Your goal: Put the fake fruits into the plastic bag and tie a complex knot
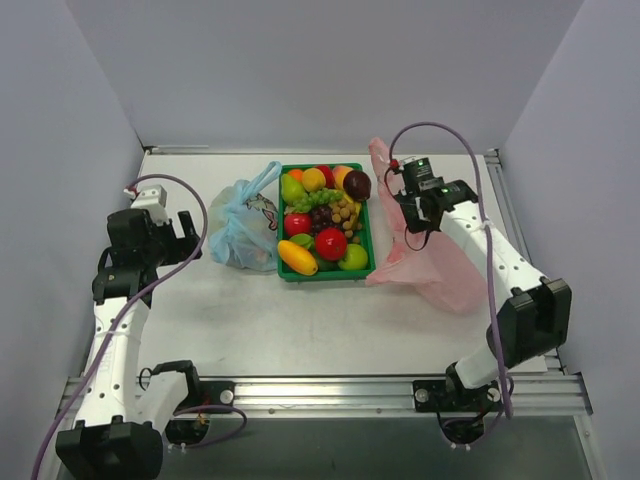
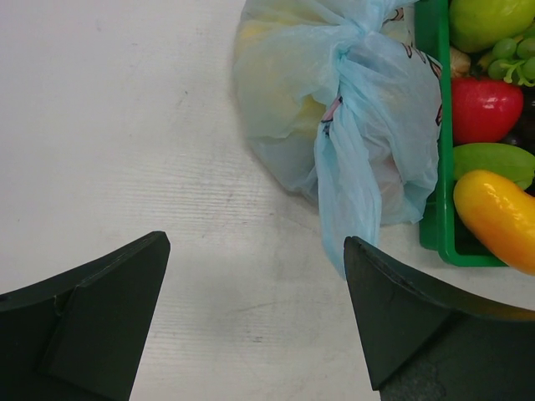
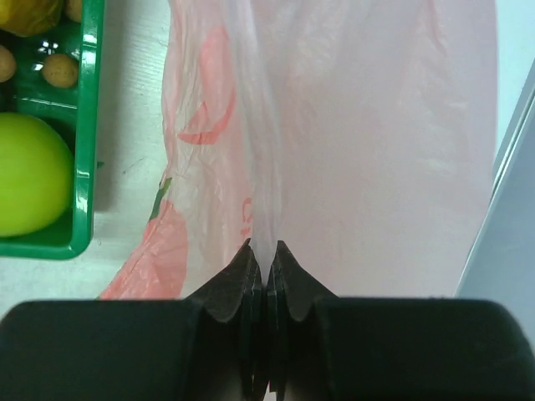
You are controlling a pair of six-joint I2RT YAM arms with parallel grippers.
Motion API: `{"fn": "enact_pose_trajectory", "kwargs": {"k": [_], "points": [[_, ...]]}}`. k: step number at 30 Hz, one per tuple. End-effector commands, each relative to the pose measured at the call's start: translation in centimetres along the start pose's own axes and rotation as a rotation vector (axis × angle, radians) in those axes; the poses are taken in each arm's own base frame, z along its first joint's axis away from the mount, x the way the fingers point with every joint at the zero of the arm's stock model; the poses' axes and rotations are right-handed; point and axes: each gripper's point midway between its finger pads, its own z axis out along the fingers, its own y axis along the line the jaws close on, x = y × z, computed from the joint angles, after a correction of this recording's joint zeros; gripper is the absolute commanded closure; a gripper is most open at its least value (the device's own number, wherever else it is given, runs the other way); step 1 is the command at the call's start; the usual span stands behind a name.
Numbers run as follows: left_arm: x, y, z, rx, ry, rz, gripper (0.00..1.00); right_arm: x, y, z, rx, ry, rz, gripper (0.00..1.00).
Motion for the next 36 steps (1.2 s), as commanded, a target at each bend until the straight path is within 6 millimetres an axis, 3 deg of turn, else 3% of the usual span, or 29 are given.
{"fn": "enact_pose_trajectory", "kwargs": {"k": [1,3,5,10,11,15,19,23,27,29,30,32,34,35,36], "points": [[-4.0,-1.8,-0.8,0.084,-0.114,0.025,0.03,2.0,-1.2,-1.7,-0.124,0.021,-0.03,1.0],[-4.4,-2.1,-0.9,0.105,-0.137,0.039,0.03,2.3,-0.7,-2.6,-0.228,-0.008,-0.047,1.0],[-4.7,-3.3,-1.4,0.173,-0.16,0.069,0.02,2.6,-1.6,-3.8,-0.272,-0.051,-0.015,1.0],[-4.5,-6.7,-2.6,0.382,-0.215,0.147,0.03,1.9,0.5,-7.7,-0.553,-0.22,-0.013,1.0],[-5.2,-7.4,-3.2,0.422,-0.26,0.165,0.04,1.7,0.6,-8.1,-0.575,-0.236,-0.007,1.0],[-4.6,-10.4,-4.6,0.62,-0.286,0.22,0.03,1.5,1.0,-9.9,-0.674,-0.254,0.052,1.0],[-4.6,-11.9,-4.9,0.703,-0.278,0.271,0.03,1.5,0.9,-11.5,-0.75,-0.291,0.136,1.0],[-4.4,-13.7,-5.0,0.785,-0.296,0.387,0.03,3.5,1.9,-10.5,-0.784,-0.246,0.159,1.0],[-2.6,-17.9,-5.6,0.915,-0.313,0.581,0.03,5.4,2.7,-8.5,-0.805,-0.173,0.2,1.0],[-2.1,-18.8,-4.3,0.883,-0.289,0.651,0.03,5.6,2.5,-8.1,-0.807,-0.166,0.239,1.0],[-0.9,-20.9,-4.8,0.936,-0.271,0.706,0.03,5.6,2.3,-8.0,-0.807,-0.169,0.258,1.0],[0.6,-21.9,-3.0,0.897,-0.218,0.792,0.03,5.5,1.6,-7.8,-0.792,-0.182,0.292,1.0],[2.7,-23.7,-2.8,0.927,-0.176,0.875,0.03,5.1,1.3,-8.0,-0.796,-0.197,0.313,1.0],[3.9,-24.1,-1.7,0.928,-0.145,0.936,0.03,5.1,1.1,-8.1,-0.797,-0.201,0.327,1.0],[4.0,-24.3,-1.2,0.912,-0.137,0.972,0.03,5.0,1.2,-8.2,-0.806,-0.201,0.333,1.0]]}}
